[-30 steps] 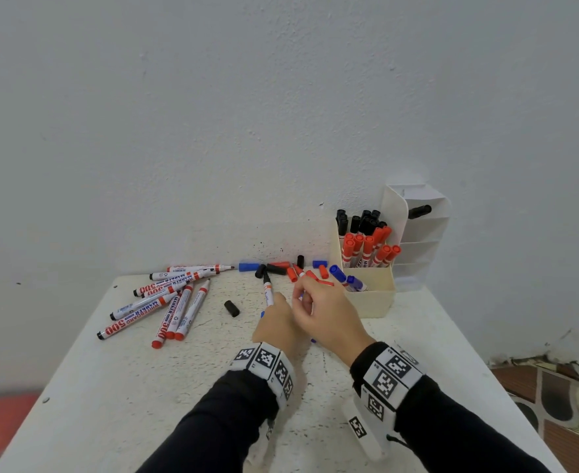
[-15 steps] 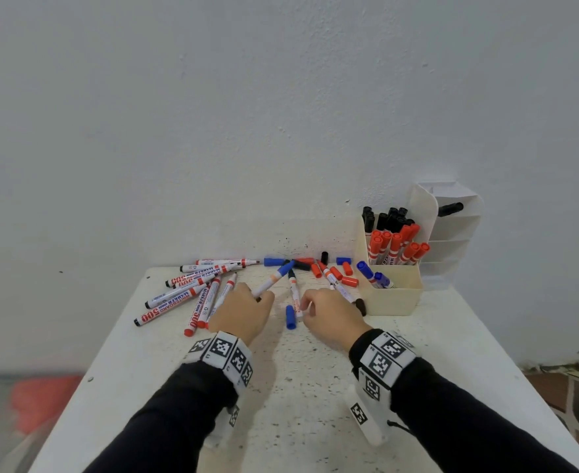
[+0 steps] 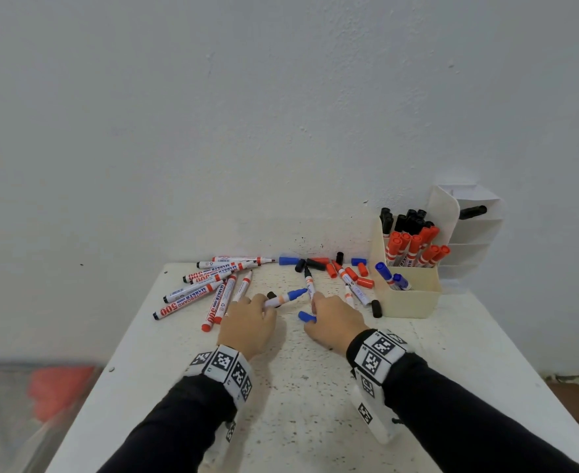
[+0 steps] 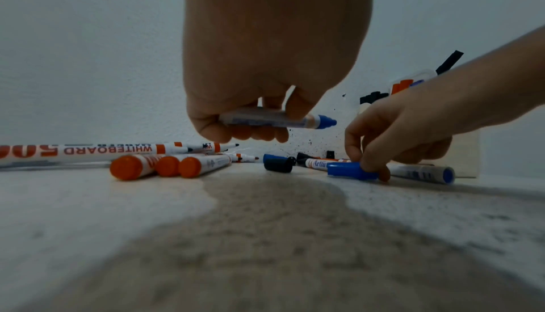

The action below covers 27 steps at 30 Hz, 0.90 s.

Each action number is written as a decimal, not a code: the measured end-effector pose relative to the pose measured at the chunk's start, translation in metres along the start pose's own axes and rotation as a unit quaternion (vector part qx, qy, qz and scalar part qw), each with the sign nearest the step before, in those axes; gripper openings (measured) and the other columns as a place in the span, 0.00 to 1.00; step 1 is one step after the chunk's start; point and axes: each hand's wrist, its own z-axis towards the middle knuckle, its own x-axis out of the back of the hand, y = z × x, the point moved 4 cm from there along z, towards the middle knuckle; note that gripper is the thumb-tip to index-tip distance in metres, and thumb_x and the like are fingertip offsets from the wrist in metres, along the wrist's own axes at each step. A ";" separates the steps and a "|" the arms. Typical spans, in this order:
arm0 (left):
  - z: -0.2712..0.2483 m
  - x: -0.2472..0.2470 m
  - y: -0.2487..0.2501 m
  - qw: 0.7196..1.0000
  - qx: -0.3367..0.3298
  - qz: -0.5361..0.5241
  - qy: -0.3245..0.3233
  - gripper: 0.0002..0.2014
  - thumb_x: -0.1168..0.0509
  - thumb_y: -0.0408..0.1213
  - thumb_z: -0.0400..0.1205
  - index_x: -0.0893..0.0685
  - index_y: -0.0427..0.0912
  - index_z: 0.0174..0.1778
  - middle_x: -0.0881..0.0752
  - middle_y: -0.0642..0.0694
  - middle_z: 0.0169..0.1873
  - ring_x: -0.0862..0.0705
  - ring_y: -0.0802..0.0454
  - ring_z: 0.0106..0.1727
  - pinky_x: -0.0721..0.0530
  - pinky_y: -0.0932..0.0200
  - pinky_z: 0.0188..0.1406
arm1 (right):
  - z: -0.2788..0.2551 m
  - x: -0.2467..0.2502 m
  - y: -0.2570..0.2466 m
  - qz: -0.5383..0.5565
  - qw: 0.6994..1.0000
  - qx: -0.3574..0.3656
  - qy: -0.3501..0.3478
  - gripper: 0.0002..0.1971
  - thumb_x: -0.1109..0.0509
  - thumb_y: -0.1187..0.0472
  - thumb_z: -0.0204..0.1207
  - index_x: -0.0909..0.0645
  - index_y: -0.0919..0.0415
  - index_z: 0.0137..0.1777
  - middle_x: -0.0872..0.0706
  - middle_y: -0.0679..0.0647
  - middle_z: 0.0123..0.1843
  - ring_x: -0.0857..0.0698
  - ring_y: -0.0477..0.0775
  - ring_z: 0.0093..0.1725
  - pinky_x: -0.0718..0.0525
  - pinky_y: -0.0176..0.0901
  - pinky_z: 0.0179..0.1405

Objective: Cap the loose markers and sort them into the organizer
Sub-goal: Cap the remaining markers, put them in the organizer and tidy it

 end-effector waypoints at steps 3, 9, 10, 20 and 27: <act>0.003 -0.007 -0.001 1.000 0.008 0.003 0.002 0.21 0.53 0.50 0.86 0.23 0.44 0.63 0.18 0.46 0.48 0.22 0.50 0.48 0.23 0.57 0.46 | -0.003 0.001 0.004 0.009 1.000 0.004 0.001 0.22 0.39 0.53 0.79 0.33 0.56 0.72 0.19 0.57 0.59 0.19 0.55 0.55 0.20 0.45 0.48; 0.005 -0.009 0.001 1.000 0.009 0.003 -0.005 0.20 0.52 0.49 0.86 0.23 0.42 0.63 0.20 0.47 0.45 0.22 0.52 0.47 0.22 0.60 0.45 | -0.001 0.003 0.010 -0.022 1.000 -0.002 0.020 0.15 0.39 0.53 0.79 0.24 0.60 0.62 0.23 0.56 0.59 0.20 0.54 0.54 0.19 0.45 0.49; 0.005 -0.009 0.002 1.000 0.007 -0.001 -0.005 0.20 0.52 0.50 0.86 0.23 0.42 0.63 0.20 0.47 0.45 0.22 0.52 0.47 0.21 0.60 0.46 | -0.001 0.002 0.010 -0.040 0.999 0.005 0.013 0.16 0.37 0.52 0.78 0.25 0.59 0.62 0.24 0.55 0.59 0.20 0.54 0.54 0.20 0.44 0.48; 0.007 -0.012 -0.001 1.000 0.002 0.015 0.000 0.18 0.53 0.48 0.87 0.23 0.43 0.61 0.19 0.45 0.46 0.21 0.51 0.46 0.19 0.58 0.47 | 0.003 0.010 0.017 0.122 0.988 0.011 0.096 0.20 0.39 0.58 0.80 0.32 0.55 0.71 0.24 0.56 0.64 0.22 0.53 0.57 0.19 0.46 0.55; 0.006 -0.011 -0.001 1.000 -0.003 0.010 -0.001 0.18 0.52 0.48 0.87 0.23 0.42 0.60 0.20 0.46 0.44 0.23 0.51 0.45 0.21 0.58 0.46 | 0.007 0.017 0.019 0.312 0.930 0.005 0.195 0.11 0.35 0.58 0.79 0.32 0.52 0.59 0.20 0.54 0.46 0.15 0.57 0.43 0.11 0.59 0.36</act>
